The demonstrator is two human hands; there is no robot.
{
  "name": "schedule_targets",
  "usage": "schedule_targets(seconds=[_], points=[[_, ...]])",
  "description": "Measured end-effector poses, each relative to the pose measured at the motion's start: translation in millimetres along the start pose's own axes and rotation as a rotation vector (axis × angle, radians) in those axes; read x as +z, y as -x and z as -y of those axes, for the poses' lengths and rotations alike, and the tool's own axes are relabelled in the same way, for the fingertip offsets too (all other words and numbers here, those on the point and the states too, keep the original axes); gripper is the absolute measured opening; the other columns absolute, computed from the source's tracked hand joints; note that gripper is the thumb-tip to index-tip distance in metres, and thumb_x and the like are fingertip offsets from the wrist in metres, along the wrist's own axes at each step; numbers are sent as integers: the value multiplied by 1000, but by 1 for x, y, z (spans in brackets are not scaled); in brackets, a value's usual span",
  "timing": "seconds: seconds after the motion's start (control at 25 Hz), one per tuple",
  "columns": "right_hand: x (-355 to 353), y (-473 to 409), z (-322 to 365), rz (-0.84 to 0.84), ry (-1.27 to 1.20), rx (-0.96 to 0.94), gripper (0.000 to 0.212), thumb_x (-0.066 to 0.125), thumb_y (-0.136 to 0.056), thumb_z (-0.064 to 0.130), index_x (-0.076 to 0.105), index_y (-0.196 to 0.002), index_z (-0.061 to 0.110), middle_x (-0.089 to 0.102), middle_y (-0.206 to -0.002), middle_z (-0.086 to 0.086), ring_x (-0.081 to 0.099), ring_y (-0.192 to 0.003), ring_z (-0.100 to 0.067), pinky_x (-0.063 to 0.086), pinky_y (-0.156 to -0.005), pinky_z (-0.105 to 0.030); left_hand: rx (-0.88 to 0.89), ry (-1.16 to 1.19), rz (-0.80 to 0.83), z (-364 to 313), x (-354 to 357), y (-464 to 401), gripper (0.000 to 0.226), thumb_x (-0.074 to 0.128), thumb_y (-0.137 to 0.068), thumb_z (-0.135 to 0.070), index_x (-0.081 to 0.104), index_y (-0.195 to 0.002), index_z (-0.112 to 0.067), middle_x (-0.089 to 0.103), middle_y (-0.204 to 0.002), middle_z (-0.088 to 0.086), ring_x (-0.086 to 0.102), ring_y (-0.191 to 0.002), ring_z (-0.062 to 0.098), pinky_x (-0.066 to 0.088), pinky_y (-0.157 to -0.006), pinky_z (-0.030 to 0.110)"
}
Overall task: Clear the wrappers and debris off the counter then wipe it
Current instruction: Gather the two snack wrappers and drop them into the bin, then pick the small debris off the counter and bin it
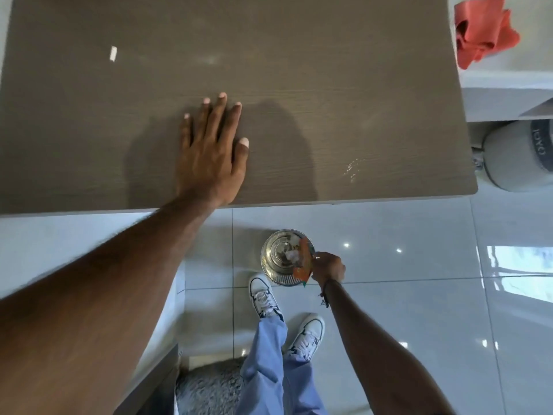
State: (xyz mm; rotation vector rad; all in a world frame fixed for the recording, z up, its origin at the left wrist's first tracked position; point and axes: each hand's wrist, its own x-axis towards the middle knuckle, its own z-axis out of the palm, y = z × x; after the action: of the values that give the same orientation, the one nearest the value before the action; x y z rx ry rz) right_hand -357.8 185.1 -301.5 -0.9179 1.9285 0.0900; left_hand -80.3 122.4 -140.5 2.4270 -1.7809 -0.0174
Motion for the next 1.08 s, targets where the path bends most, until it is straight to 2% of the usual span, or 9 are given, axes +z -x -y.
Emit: schedule_targets(seconds=[0.12, 0.2, 0.32, 0.4, 0.52, 0.6, 0.76, 0.92, 1.08], points=[[-13, 14, -1, 20, 12, -41, 25, 58, -82, 14, 79, -95, 10, 77, -99, -18, 69, -102, -42, 54, -95, -40, 6, 1, 2, 1, -2, 0, 61, 29, -104, -41, 25, -162, -23, 20, -175, 6, 19, -162, 30, 17, -131, 57], [-25, 28, -3, 32, -65, -94, 21, 59, -82, 5, 79, -90, 4, 76, -94, -25, 69, -98, -46, 56, -91, -52, 2, 4, 7, 1, -1, -1, 60, 29, -104, -42, 25, -162, -23, 20, -174, 6, 20, -162, 30, 18, -131, 58], [-44, 51, 0, 18, -114, -232, 18, 62, -81, 4, 79, -84, 8, 77, -87, -17, 74, -87, -40, 59, -83, -55, 2, 0, 14, 1, -1, 0, 60, 28, -104, -43, 24, -161, -24, 21, -174, 5, 21, -161, 29, 19, -130, 58], [-54, 73, 13, -8, -105, -353, 17, 61, -82, 7, 78, -82, 13, 77, -82, -10, 75, -80, -33, 61, -78, -50, -4, 12, 43, 0, -4, -1, 61, 27, -104, -43, 23, -162, -24, 21, -174, 5, 21, -162, 29, 19, -130, 58], [-67, 111, 50, -125, -21, -651, 15, 62, -84, 13, 76, -82, 20, 76, -71, 2, 72, -65, -13, 57, -66, -24, -14, 31, 118, -6, -15, 0, 64, 26, -103, -42, 23, -163, -21, 19, -175, 5, 18, -162, 29, 18, -131, 58], [-75, 137, 88, -179, -47, -828, 13, 64, -81, 17, 74, -84, 26, 72, -64, 5, 67, -59, -9, 50, -59, -16, -16, 63, 169, -2, -24, 7, 67, 26, -102, -42, 23, -164, -16, 17, -175, 6, 16, -163, 28, 17, -131, 56], [-74, 166, 204, -207, -78, -1175, 11, 66, -83, 21, 73, -88, 27, 69, -68, 20, 63, -60, 0, 45, -58, -6, 20, 99, 174, 36, -33, 11, 72, 36, -100, -49, 24, -164, -16, 20, -175, 4, 19, -162, 25, 23, -130, 54], [-45, 170, 336, -233, -11, -1335, 15, 64, -82, 20, 76, -90, 17, 72, -72, 3, 66, -63, -12, 52, -65, -21, 10, 80, 142, 45, -27, 11, 77, 32, -103, -56, 18, -165, -13, 14, -176, 6, 17, -163, 25, 18, -132, 49], [-8, 155, 436, -73, 199, -1384, 22, 62, -86, 8, 77, -101, 8, 77, -98, -9, 72, -81, -23, 60, -80, -38, -1, 117, 126, 48, -20, 8, 80, 31, -102, -57, 12, -166, -13, 10, -176, 5, 12, -164, 22, 11, -133, 47]])
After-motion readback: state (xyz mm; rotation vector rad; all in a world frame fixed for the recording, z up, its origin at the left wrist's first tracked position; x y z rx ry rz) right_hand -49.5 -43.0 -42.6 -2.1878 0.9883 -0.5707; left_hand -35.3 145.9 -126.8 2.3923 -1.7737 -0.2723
